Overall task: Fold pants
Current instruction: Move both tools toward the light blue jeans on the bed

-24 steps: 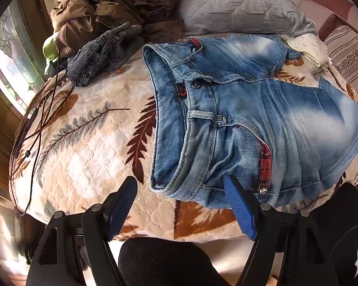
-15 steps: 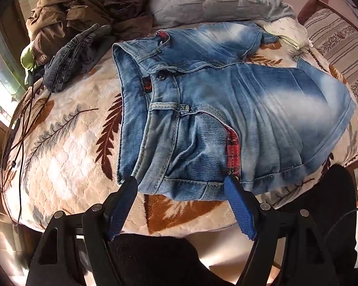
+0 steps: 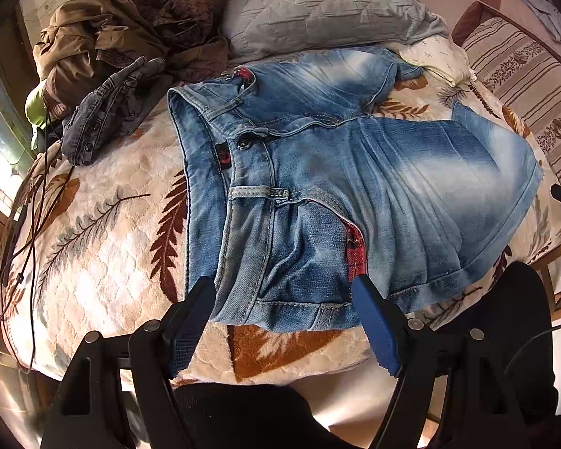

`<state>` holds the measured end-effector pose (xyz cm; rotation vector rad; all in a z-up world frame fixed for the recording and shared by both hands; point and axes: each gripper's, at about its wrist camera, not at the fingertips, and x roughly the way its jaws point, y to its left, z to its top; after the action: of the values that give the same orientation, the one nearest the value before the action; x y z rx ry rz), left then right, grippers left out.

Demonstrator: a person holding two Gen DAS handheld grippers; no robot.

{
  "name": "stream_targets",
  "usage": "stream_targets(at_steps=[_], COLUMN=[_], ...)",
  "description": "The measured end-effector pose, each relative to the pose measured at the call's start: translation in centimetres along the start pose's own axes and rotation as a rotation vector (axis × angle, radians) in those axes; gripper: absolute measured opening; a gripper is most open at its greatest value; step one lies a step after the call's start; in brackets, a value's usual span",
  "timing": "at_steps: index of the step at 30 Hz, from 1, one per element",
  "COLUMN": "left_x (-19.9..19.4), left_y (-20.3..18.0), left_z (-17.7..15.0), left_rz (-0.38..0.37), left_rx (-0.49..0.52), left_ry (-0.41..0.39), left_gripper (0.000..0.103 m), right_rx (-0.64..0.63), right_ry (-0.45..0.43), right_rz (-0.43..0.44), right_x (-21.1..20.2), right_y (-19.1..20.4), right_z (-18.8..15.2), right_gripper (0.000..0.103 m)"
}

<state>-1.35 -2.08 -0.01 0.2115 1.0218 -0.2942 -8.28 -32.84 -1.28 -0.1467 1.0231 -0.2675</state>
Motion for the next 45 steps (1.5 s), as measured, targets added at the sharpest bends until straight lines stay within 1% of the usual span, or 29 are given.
stream_targets(at_steps=[8,12,32,39,45], left_x=[0.0,0.4,1.0,0.6,0.0], left_y=[0.6,0.7,0.6,0.2,-0.4], left_z=[1.3,1.7,2.3,2.6,1.9], left_rz=[-0.028,-0.042,-0.037,-0.038,-0.017], left_rx=[-0.023,-0.028,-0.031,-0.032,0.003], left_ry=[-0.007,0.004,0.009,0.007,-0.005], left_gripper=[0.074,0.074,0.074,0.074,0.074], right_rx=[-0.006,-0.005,0.02,0.025,0.01], right_ry=[-0.002,-0.001,-0.001,0.001,0.004], right_rz=[0.006,0.005,0.023,0.051,0.06], right_x=[0.1,0.2,0.6,0.7,1.0], right_y=[0.3,0.3,-0.2,-0.2,-0.3], right_z=[0.4,0.4,0.1,0.2,0.5], right_gripper=[0.103,0.103,0.103,0.103,0.103])
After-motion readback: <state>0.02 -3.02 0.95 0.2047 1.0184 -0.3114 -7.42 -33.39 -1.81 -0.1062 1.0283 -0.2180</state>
